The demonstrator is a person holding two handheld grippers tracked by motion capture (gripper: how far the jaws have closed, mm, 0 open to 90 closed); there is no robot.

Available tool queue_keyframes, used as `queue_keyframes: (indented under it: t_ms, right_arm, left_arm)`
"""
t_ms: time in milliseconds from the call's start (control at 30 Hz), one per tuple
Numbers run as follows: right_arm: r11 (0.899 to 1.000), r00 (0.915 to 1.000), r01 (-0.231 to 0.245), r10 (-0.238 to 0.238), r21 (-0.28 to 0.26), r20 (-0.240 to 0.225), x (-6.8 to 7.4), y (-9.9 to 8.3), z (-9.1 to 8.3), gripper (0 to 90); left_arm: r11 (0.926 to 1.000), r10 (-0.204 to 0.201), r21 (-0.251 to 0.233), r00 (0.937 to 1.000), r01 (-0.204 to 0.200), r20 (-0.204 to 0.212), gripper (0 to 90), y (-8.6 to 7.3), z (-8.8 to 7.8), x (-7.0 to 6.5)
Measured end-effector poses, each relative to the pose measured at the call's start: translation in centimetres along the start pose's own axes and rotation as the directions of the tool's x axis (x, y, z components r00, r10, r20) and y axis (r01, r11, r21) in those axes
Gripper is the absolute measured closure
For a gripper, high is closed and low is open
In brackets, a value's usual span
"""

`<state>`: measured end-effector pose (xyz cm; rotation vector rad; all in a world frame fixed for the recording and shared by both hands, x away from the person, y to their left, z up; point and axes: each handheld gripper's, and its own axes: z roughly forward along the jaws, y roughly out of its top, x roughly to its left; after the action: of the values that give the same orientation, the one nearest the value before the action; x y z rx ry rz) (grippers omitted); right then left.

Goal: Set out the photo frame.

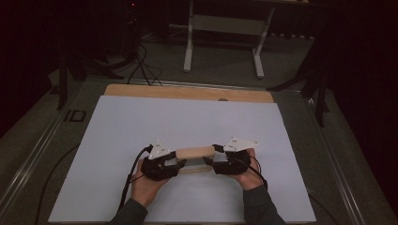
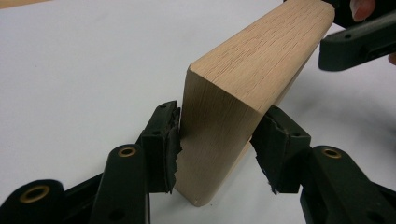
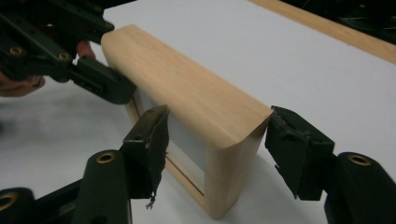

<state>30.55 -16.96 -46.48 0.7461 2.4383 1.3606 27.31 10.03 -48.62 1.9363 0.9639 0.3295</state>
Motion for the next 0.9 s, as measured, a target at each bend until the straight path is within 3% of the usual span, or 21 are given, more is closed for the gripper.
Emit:
queue_keyframes:
  t_ms: [400, 900]
  right_arm:
    - [0.999, 1.0, 0.001, -0.001, 0.042, -0.004, -0.35, -0.72, 0.76, 46.8]
    - [0.999, 0.9999, -0.013, 0.013, 0.037, 0.001, -0.71, -0.83, 0.66, 52.5]
  left_arm:
    - [1.0, 0.004, 0.0, 1.0, -0.004, -0.001, 52.2, -0.02, -0.02, 0.0]
    - [0.9998, 0.019, -0.004, 0.9997, -0.019, -0.013, 55.4, -0.01, -0.2, 0.09]
